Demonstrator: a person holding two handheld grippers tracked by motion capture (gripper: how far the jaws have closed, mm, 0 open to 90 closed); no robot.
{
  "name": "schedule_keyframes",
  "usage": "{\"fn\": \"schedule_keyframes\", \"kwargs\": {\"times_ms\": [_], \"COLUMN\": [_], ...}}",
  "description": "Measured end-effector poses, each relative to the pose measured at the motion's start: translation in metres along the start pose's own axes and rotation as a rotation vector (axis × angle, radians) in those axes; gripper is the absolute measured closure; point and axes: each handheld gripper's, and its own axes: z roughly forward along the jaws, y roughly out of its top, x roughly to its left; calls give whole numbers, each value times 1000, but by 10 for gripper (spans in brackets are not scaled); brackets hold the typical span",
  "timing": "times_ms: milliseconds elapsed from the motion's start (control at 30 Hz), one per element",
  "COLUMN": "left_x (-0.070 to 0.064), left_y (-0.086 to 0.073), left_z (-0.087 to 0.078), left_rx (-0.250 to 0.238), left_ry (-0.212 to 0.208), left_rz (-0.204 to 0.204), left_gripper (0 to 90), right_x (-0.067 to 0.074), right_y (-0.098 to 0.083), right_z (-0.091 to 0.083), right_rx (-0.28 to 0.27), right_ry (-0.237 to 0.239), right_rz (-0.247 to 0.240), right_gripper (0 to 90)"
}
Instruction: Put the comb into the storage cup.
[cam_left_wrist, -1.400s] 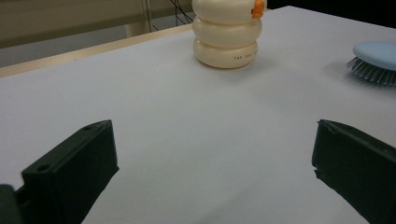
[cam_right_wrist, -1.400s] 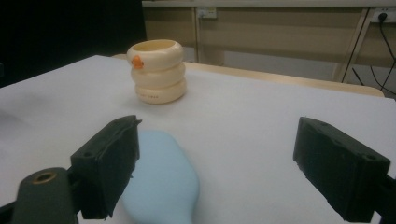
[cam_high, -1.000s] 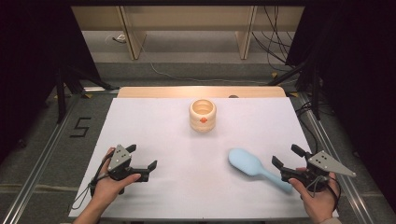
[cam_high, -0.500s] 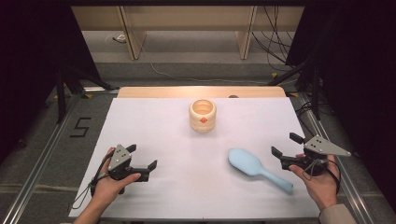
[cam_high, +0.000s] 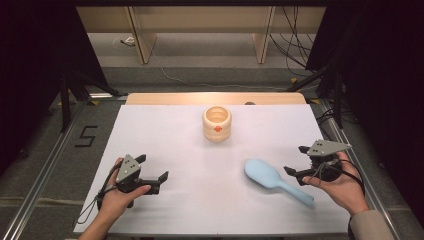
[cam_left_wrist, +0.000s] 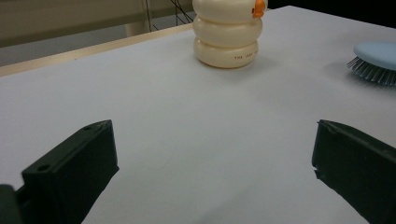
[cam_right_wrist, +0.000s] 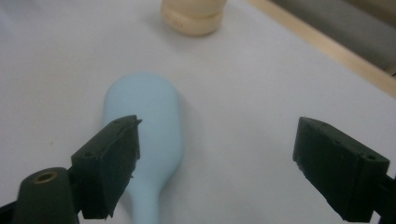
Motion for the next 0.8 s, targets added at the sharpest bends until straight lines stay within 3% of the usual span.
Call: {"fn": "schedule_keyframes", "kwargs": {"times_ms": [67,133,300,567,800], "left_x": [0,0,0,0,-1], "left_y": [0,0,0,0,0], "left_z": [0,0,0,1,1], "left_rx": [0,0,1,1,3], "left_ry": [1,-1,-1,-1,-2], "left_rz": [-1,0,1,2,2], "left_gripper": [0,0,0,0,0], "right_x": [1,6,10,12,16], "right_y": [0,2,5,9,5], "right_z": [2,7,13,16,23], "right_rx": [23,92,147,234,351], "right_ry": [13,53,83,123,164], "right_rz": [-12,-41,-74,-95,-104], "right_gripper": [160,160,161,161,169]}}
